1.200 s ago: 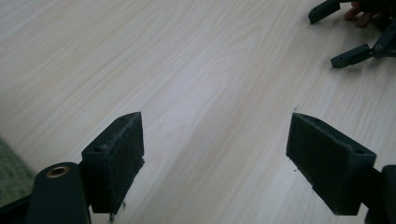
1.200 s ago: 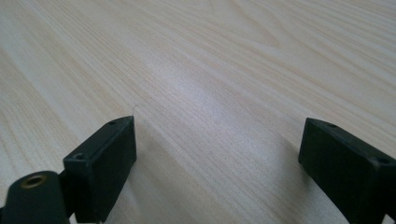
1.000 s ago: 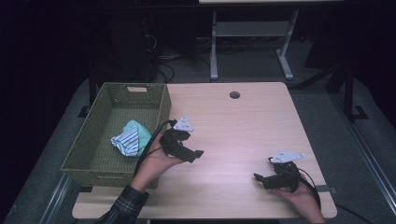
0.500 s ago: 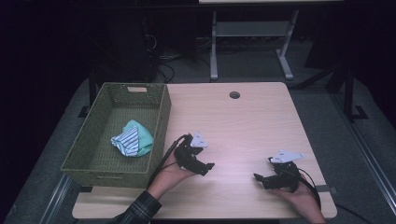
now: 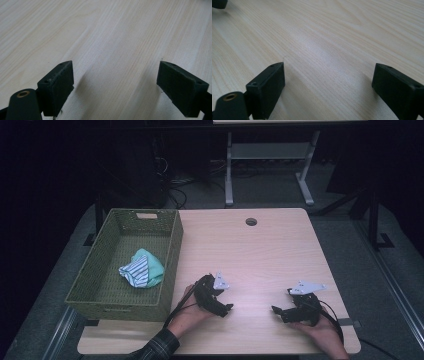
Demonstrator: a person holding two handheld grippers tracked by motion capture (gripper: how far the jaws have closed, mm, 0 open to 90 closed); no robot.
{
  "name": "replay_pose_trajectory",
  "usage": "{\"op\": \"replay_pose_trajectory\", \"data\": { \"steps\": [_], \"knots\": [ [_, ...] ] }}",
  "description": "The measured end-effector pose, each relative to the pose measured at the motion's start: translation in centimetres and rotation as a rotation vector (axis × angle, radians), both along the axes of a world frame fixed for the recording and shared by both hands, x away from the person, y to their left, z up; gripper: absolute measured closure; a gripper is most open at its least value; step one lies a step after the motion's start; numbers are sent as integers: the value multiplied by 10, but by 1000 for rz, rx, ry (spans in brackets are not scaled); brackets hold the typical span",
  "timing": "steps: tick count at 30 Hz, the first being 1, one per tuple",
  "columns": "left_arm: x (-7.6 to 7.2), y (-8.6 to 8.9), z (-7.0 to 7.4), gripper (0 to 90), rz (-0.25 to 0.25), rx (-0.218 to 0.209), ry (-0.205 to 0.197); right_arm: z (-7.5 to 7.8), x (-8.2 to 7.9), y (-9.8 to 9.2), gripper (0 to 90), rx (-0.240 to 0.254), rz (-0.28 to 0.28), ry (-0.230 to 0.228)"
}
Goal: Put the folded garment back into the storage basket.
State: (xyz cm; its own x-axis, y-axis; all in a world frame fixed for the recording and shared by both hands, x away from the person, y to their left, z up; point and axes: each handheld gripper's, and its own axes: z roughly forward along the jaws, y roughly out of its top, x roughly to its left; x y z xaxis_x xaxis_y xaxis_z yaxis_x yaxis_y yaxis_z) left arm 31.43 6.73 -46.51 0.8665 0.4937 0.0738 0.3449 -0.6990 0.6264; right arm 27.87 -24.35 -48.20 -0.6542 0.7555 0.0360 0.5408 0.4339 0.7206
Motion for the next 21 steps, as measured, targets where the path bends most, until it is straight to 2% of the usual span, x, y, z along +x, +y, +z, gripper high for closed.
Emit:
{"op": "replay_pose_trajectory", "data": {
  "steps": [2, 7, 9, 13, 21],
  "knots": [
    [0, 1, -2, 130, -2, -17, -7, 0, 0, 0, 106, 0, 0, 0],
    [5, 8, -8, 127, 3, -91, 27, 0, 0, 0, 106, 0, 0, 0],
    [4, 10, -11, 126, 4, -121, 16, 0, 0, 0, 106, 0, 0, 0],
    [4, 10, -14, 125, -4, -143, 3, 0, 0, 0, 106, 0, 0, 0],
    [4, 10, -14, 126, -4, -142, 4, 0, 0, 0, 106, 0, 0, 0]
  ]
}}
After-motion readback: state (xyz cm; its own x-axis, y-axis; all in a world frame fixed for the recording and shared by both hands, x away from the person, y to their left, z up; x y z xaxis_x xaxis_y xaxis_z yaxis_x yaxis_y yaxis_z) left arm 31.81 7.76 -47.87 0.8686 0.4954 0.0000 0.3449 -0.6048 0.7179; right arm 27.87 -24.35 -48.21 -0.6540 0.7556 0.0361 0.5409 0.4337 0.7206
